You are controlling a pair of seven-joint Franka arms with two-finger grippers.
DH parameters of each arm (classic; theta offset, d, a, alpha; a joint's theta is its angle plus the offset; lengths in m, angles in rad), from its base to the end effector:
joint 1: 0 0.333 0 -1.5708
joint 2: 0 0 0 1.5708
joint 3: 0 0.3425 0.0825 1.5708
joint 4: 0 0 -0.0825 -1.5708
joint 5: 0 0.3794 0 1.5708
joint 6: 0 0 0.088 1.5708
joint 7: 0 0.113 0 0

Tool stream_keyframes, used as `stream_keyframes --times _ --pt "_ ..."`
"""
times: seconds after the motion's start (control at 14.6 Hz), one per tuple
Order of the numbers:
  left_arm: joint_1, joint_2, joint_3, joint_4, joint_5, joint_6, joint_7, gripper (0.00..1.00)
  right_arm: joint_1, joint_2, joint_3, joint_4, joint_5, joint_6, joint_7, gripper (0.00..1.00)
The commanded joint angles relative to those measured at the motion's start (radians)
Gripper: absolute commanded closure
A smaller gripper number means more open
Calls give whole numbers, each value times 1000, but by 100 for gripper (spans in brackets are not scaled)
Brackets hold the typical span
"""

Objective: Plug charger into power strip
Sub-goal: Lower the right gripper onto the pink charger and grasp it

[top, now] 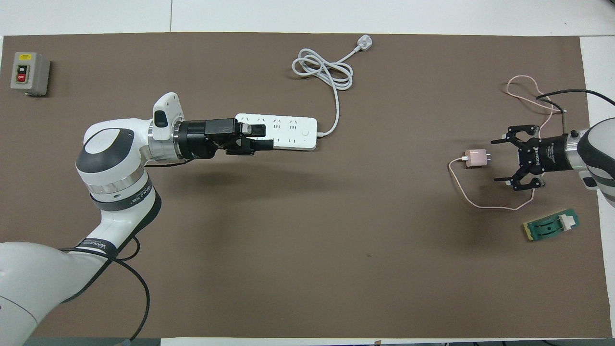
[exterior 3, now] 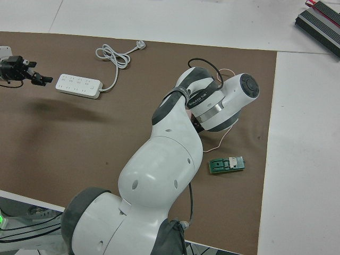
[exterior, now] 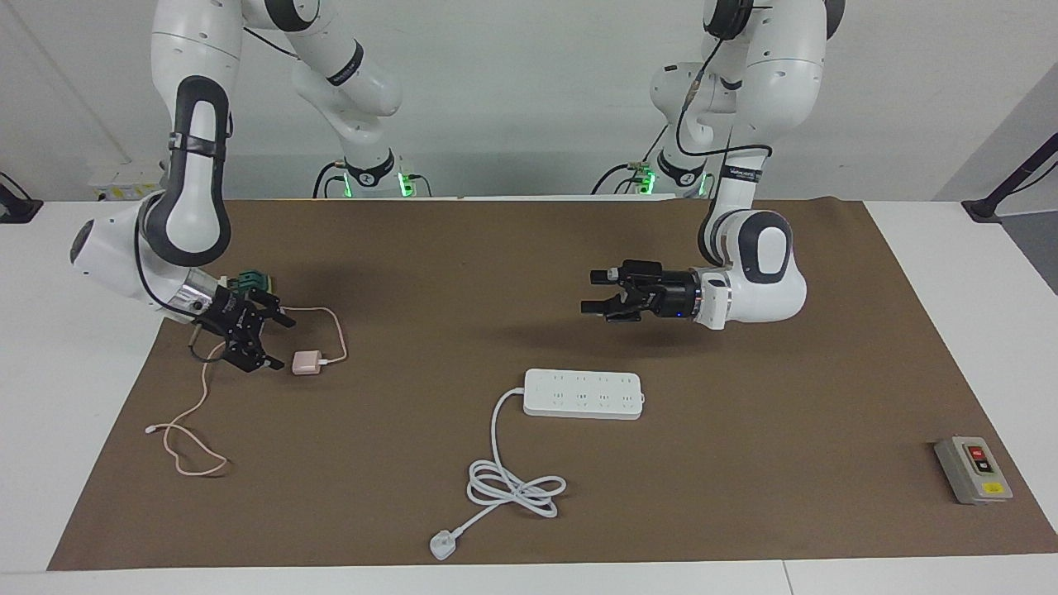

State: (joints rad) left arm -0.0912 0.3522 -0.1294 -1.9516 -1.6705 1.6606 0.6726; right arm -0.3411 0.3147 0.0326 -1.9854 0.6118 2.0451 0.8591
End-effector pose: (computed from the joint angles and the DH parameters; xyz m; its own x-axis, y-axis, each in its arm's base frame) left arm 0.5769 -0.2290 0.3820 0.9942 -0.0829 -0.0689 0.0734 0.0523 0.9959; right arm 0.5689 -0.1458 0.3189 0.0518 -0.8418 -0.5373 -0.9984 -0.0324 -0.0454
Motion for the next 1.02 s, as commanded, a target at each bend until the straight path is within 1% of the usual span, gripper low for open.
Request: stream_keyframes --times 0.0,0.27,0.55,0.96 --pt "-12 -27 14 -32 -23 -7 -5 0 -3 61 10 34 28 -2 -31 0" --pt "-12 -27 14 -29 -23 -7 -5 0 4 70 9 31 36 24 -72 0" --pt "-12 -27 14 -29 -23 -5 -5 0 5 89 9 33 45 35 -80 0" --pt "-12 -27 17 -32 -21 -5 -5 0 7 90 10 23 63 50 -80 0"
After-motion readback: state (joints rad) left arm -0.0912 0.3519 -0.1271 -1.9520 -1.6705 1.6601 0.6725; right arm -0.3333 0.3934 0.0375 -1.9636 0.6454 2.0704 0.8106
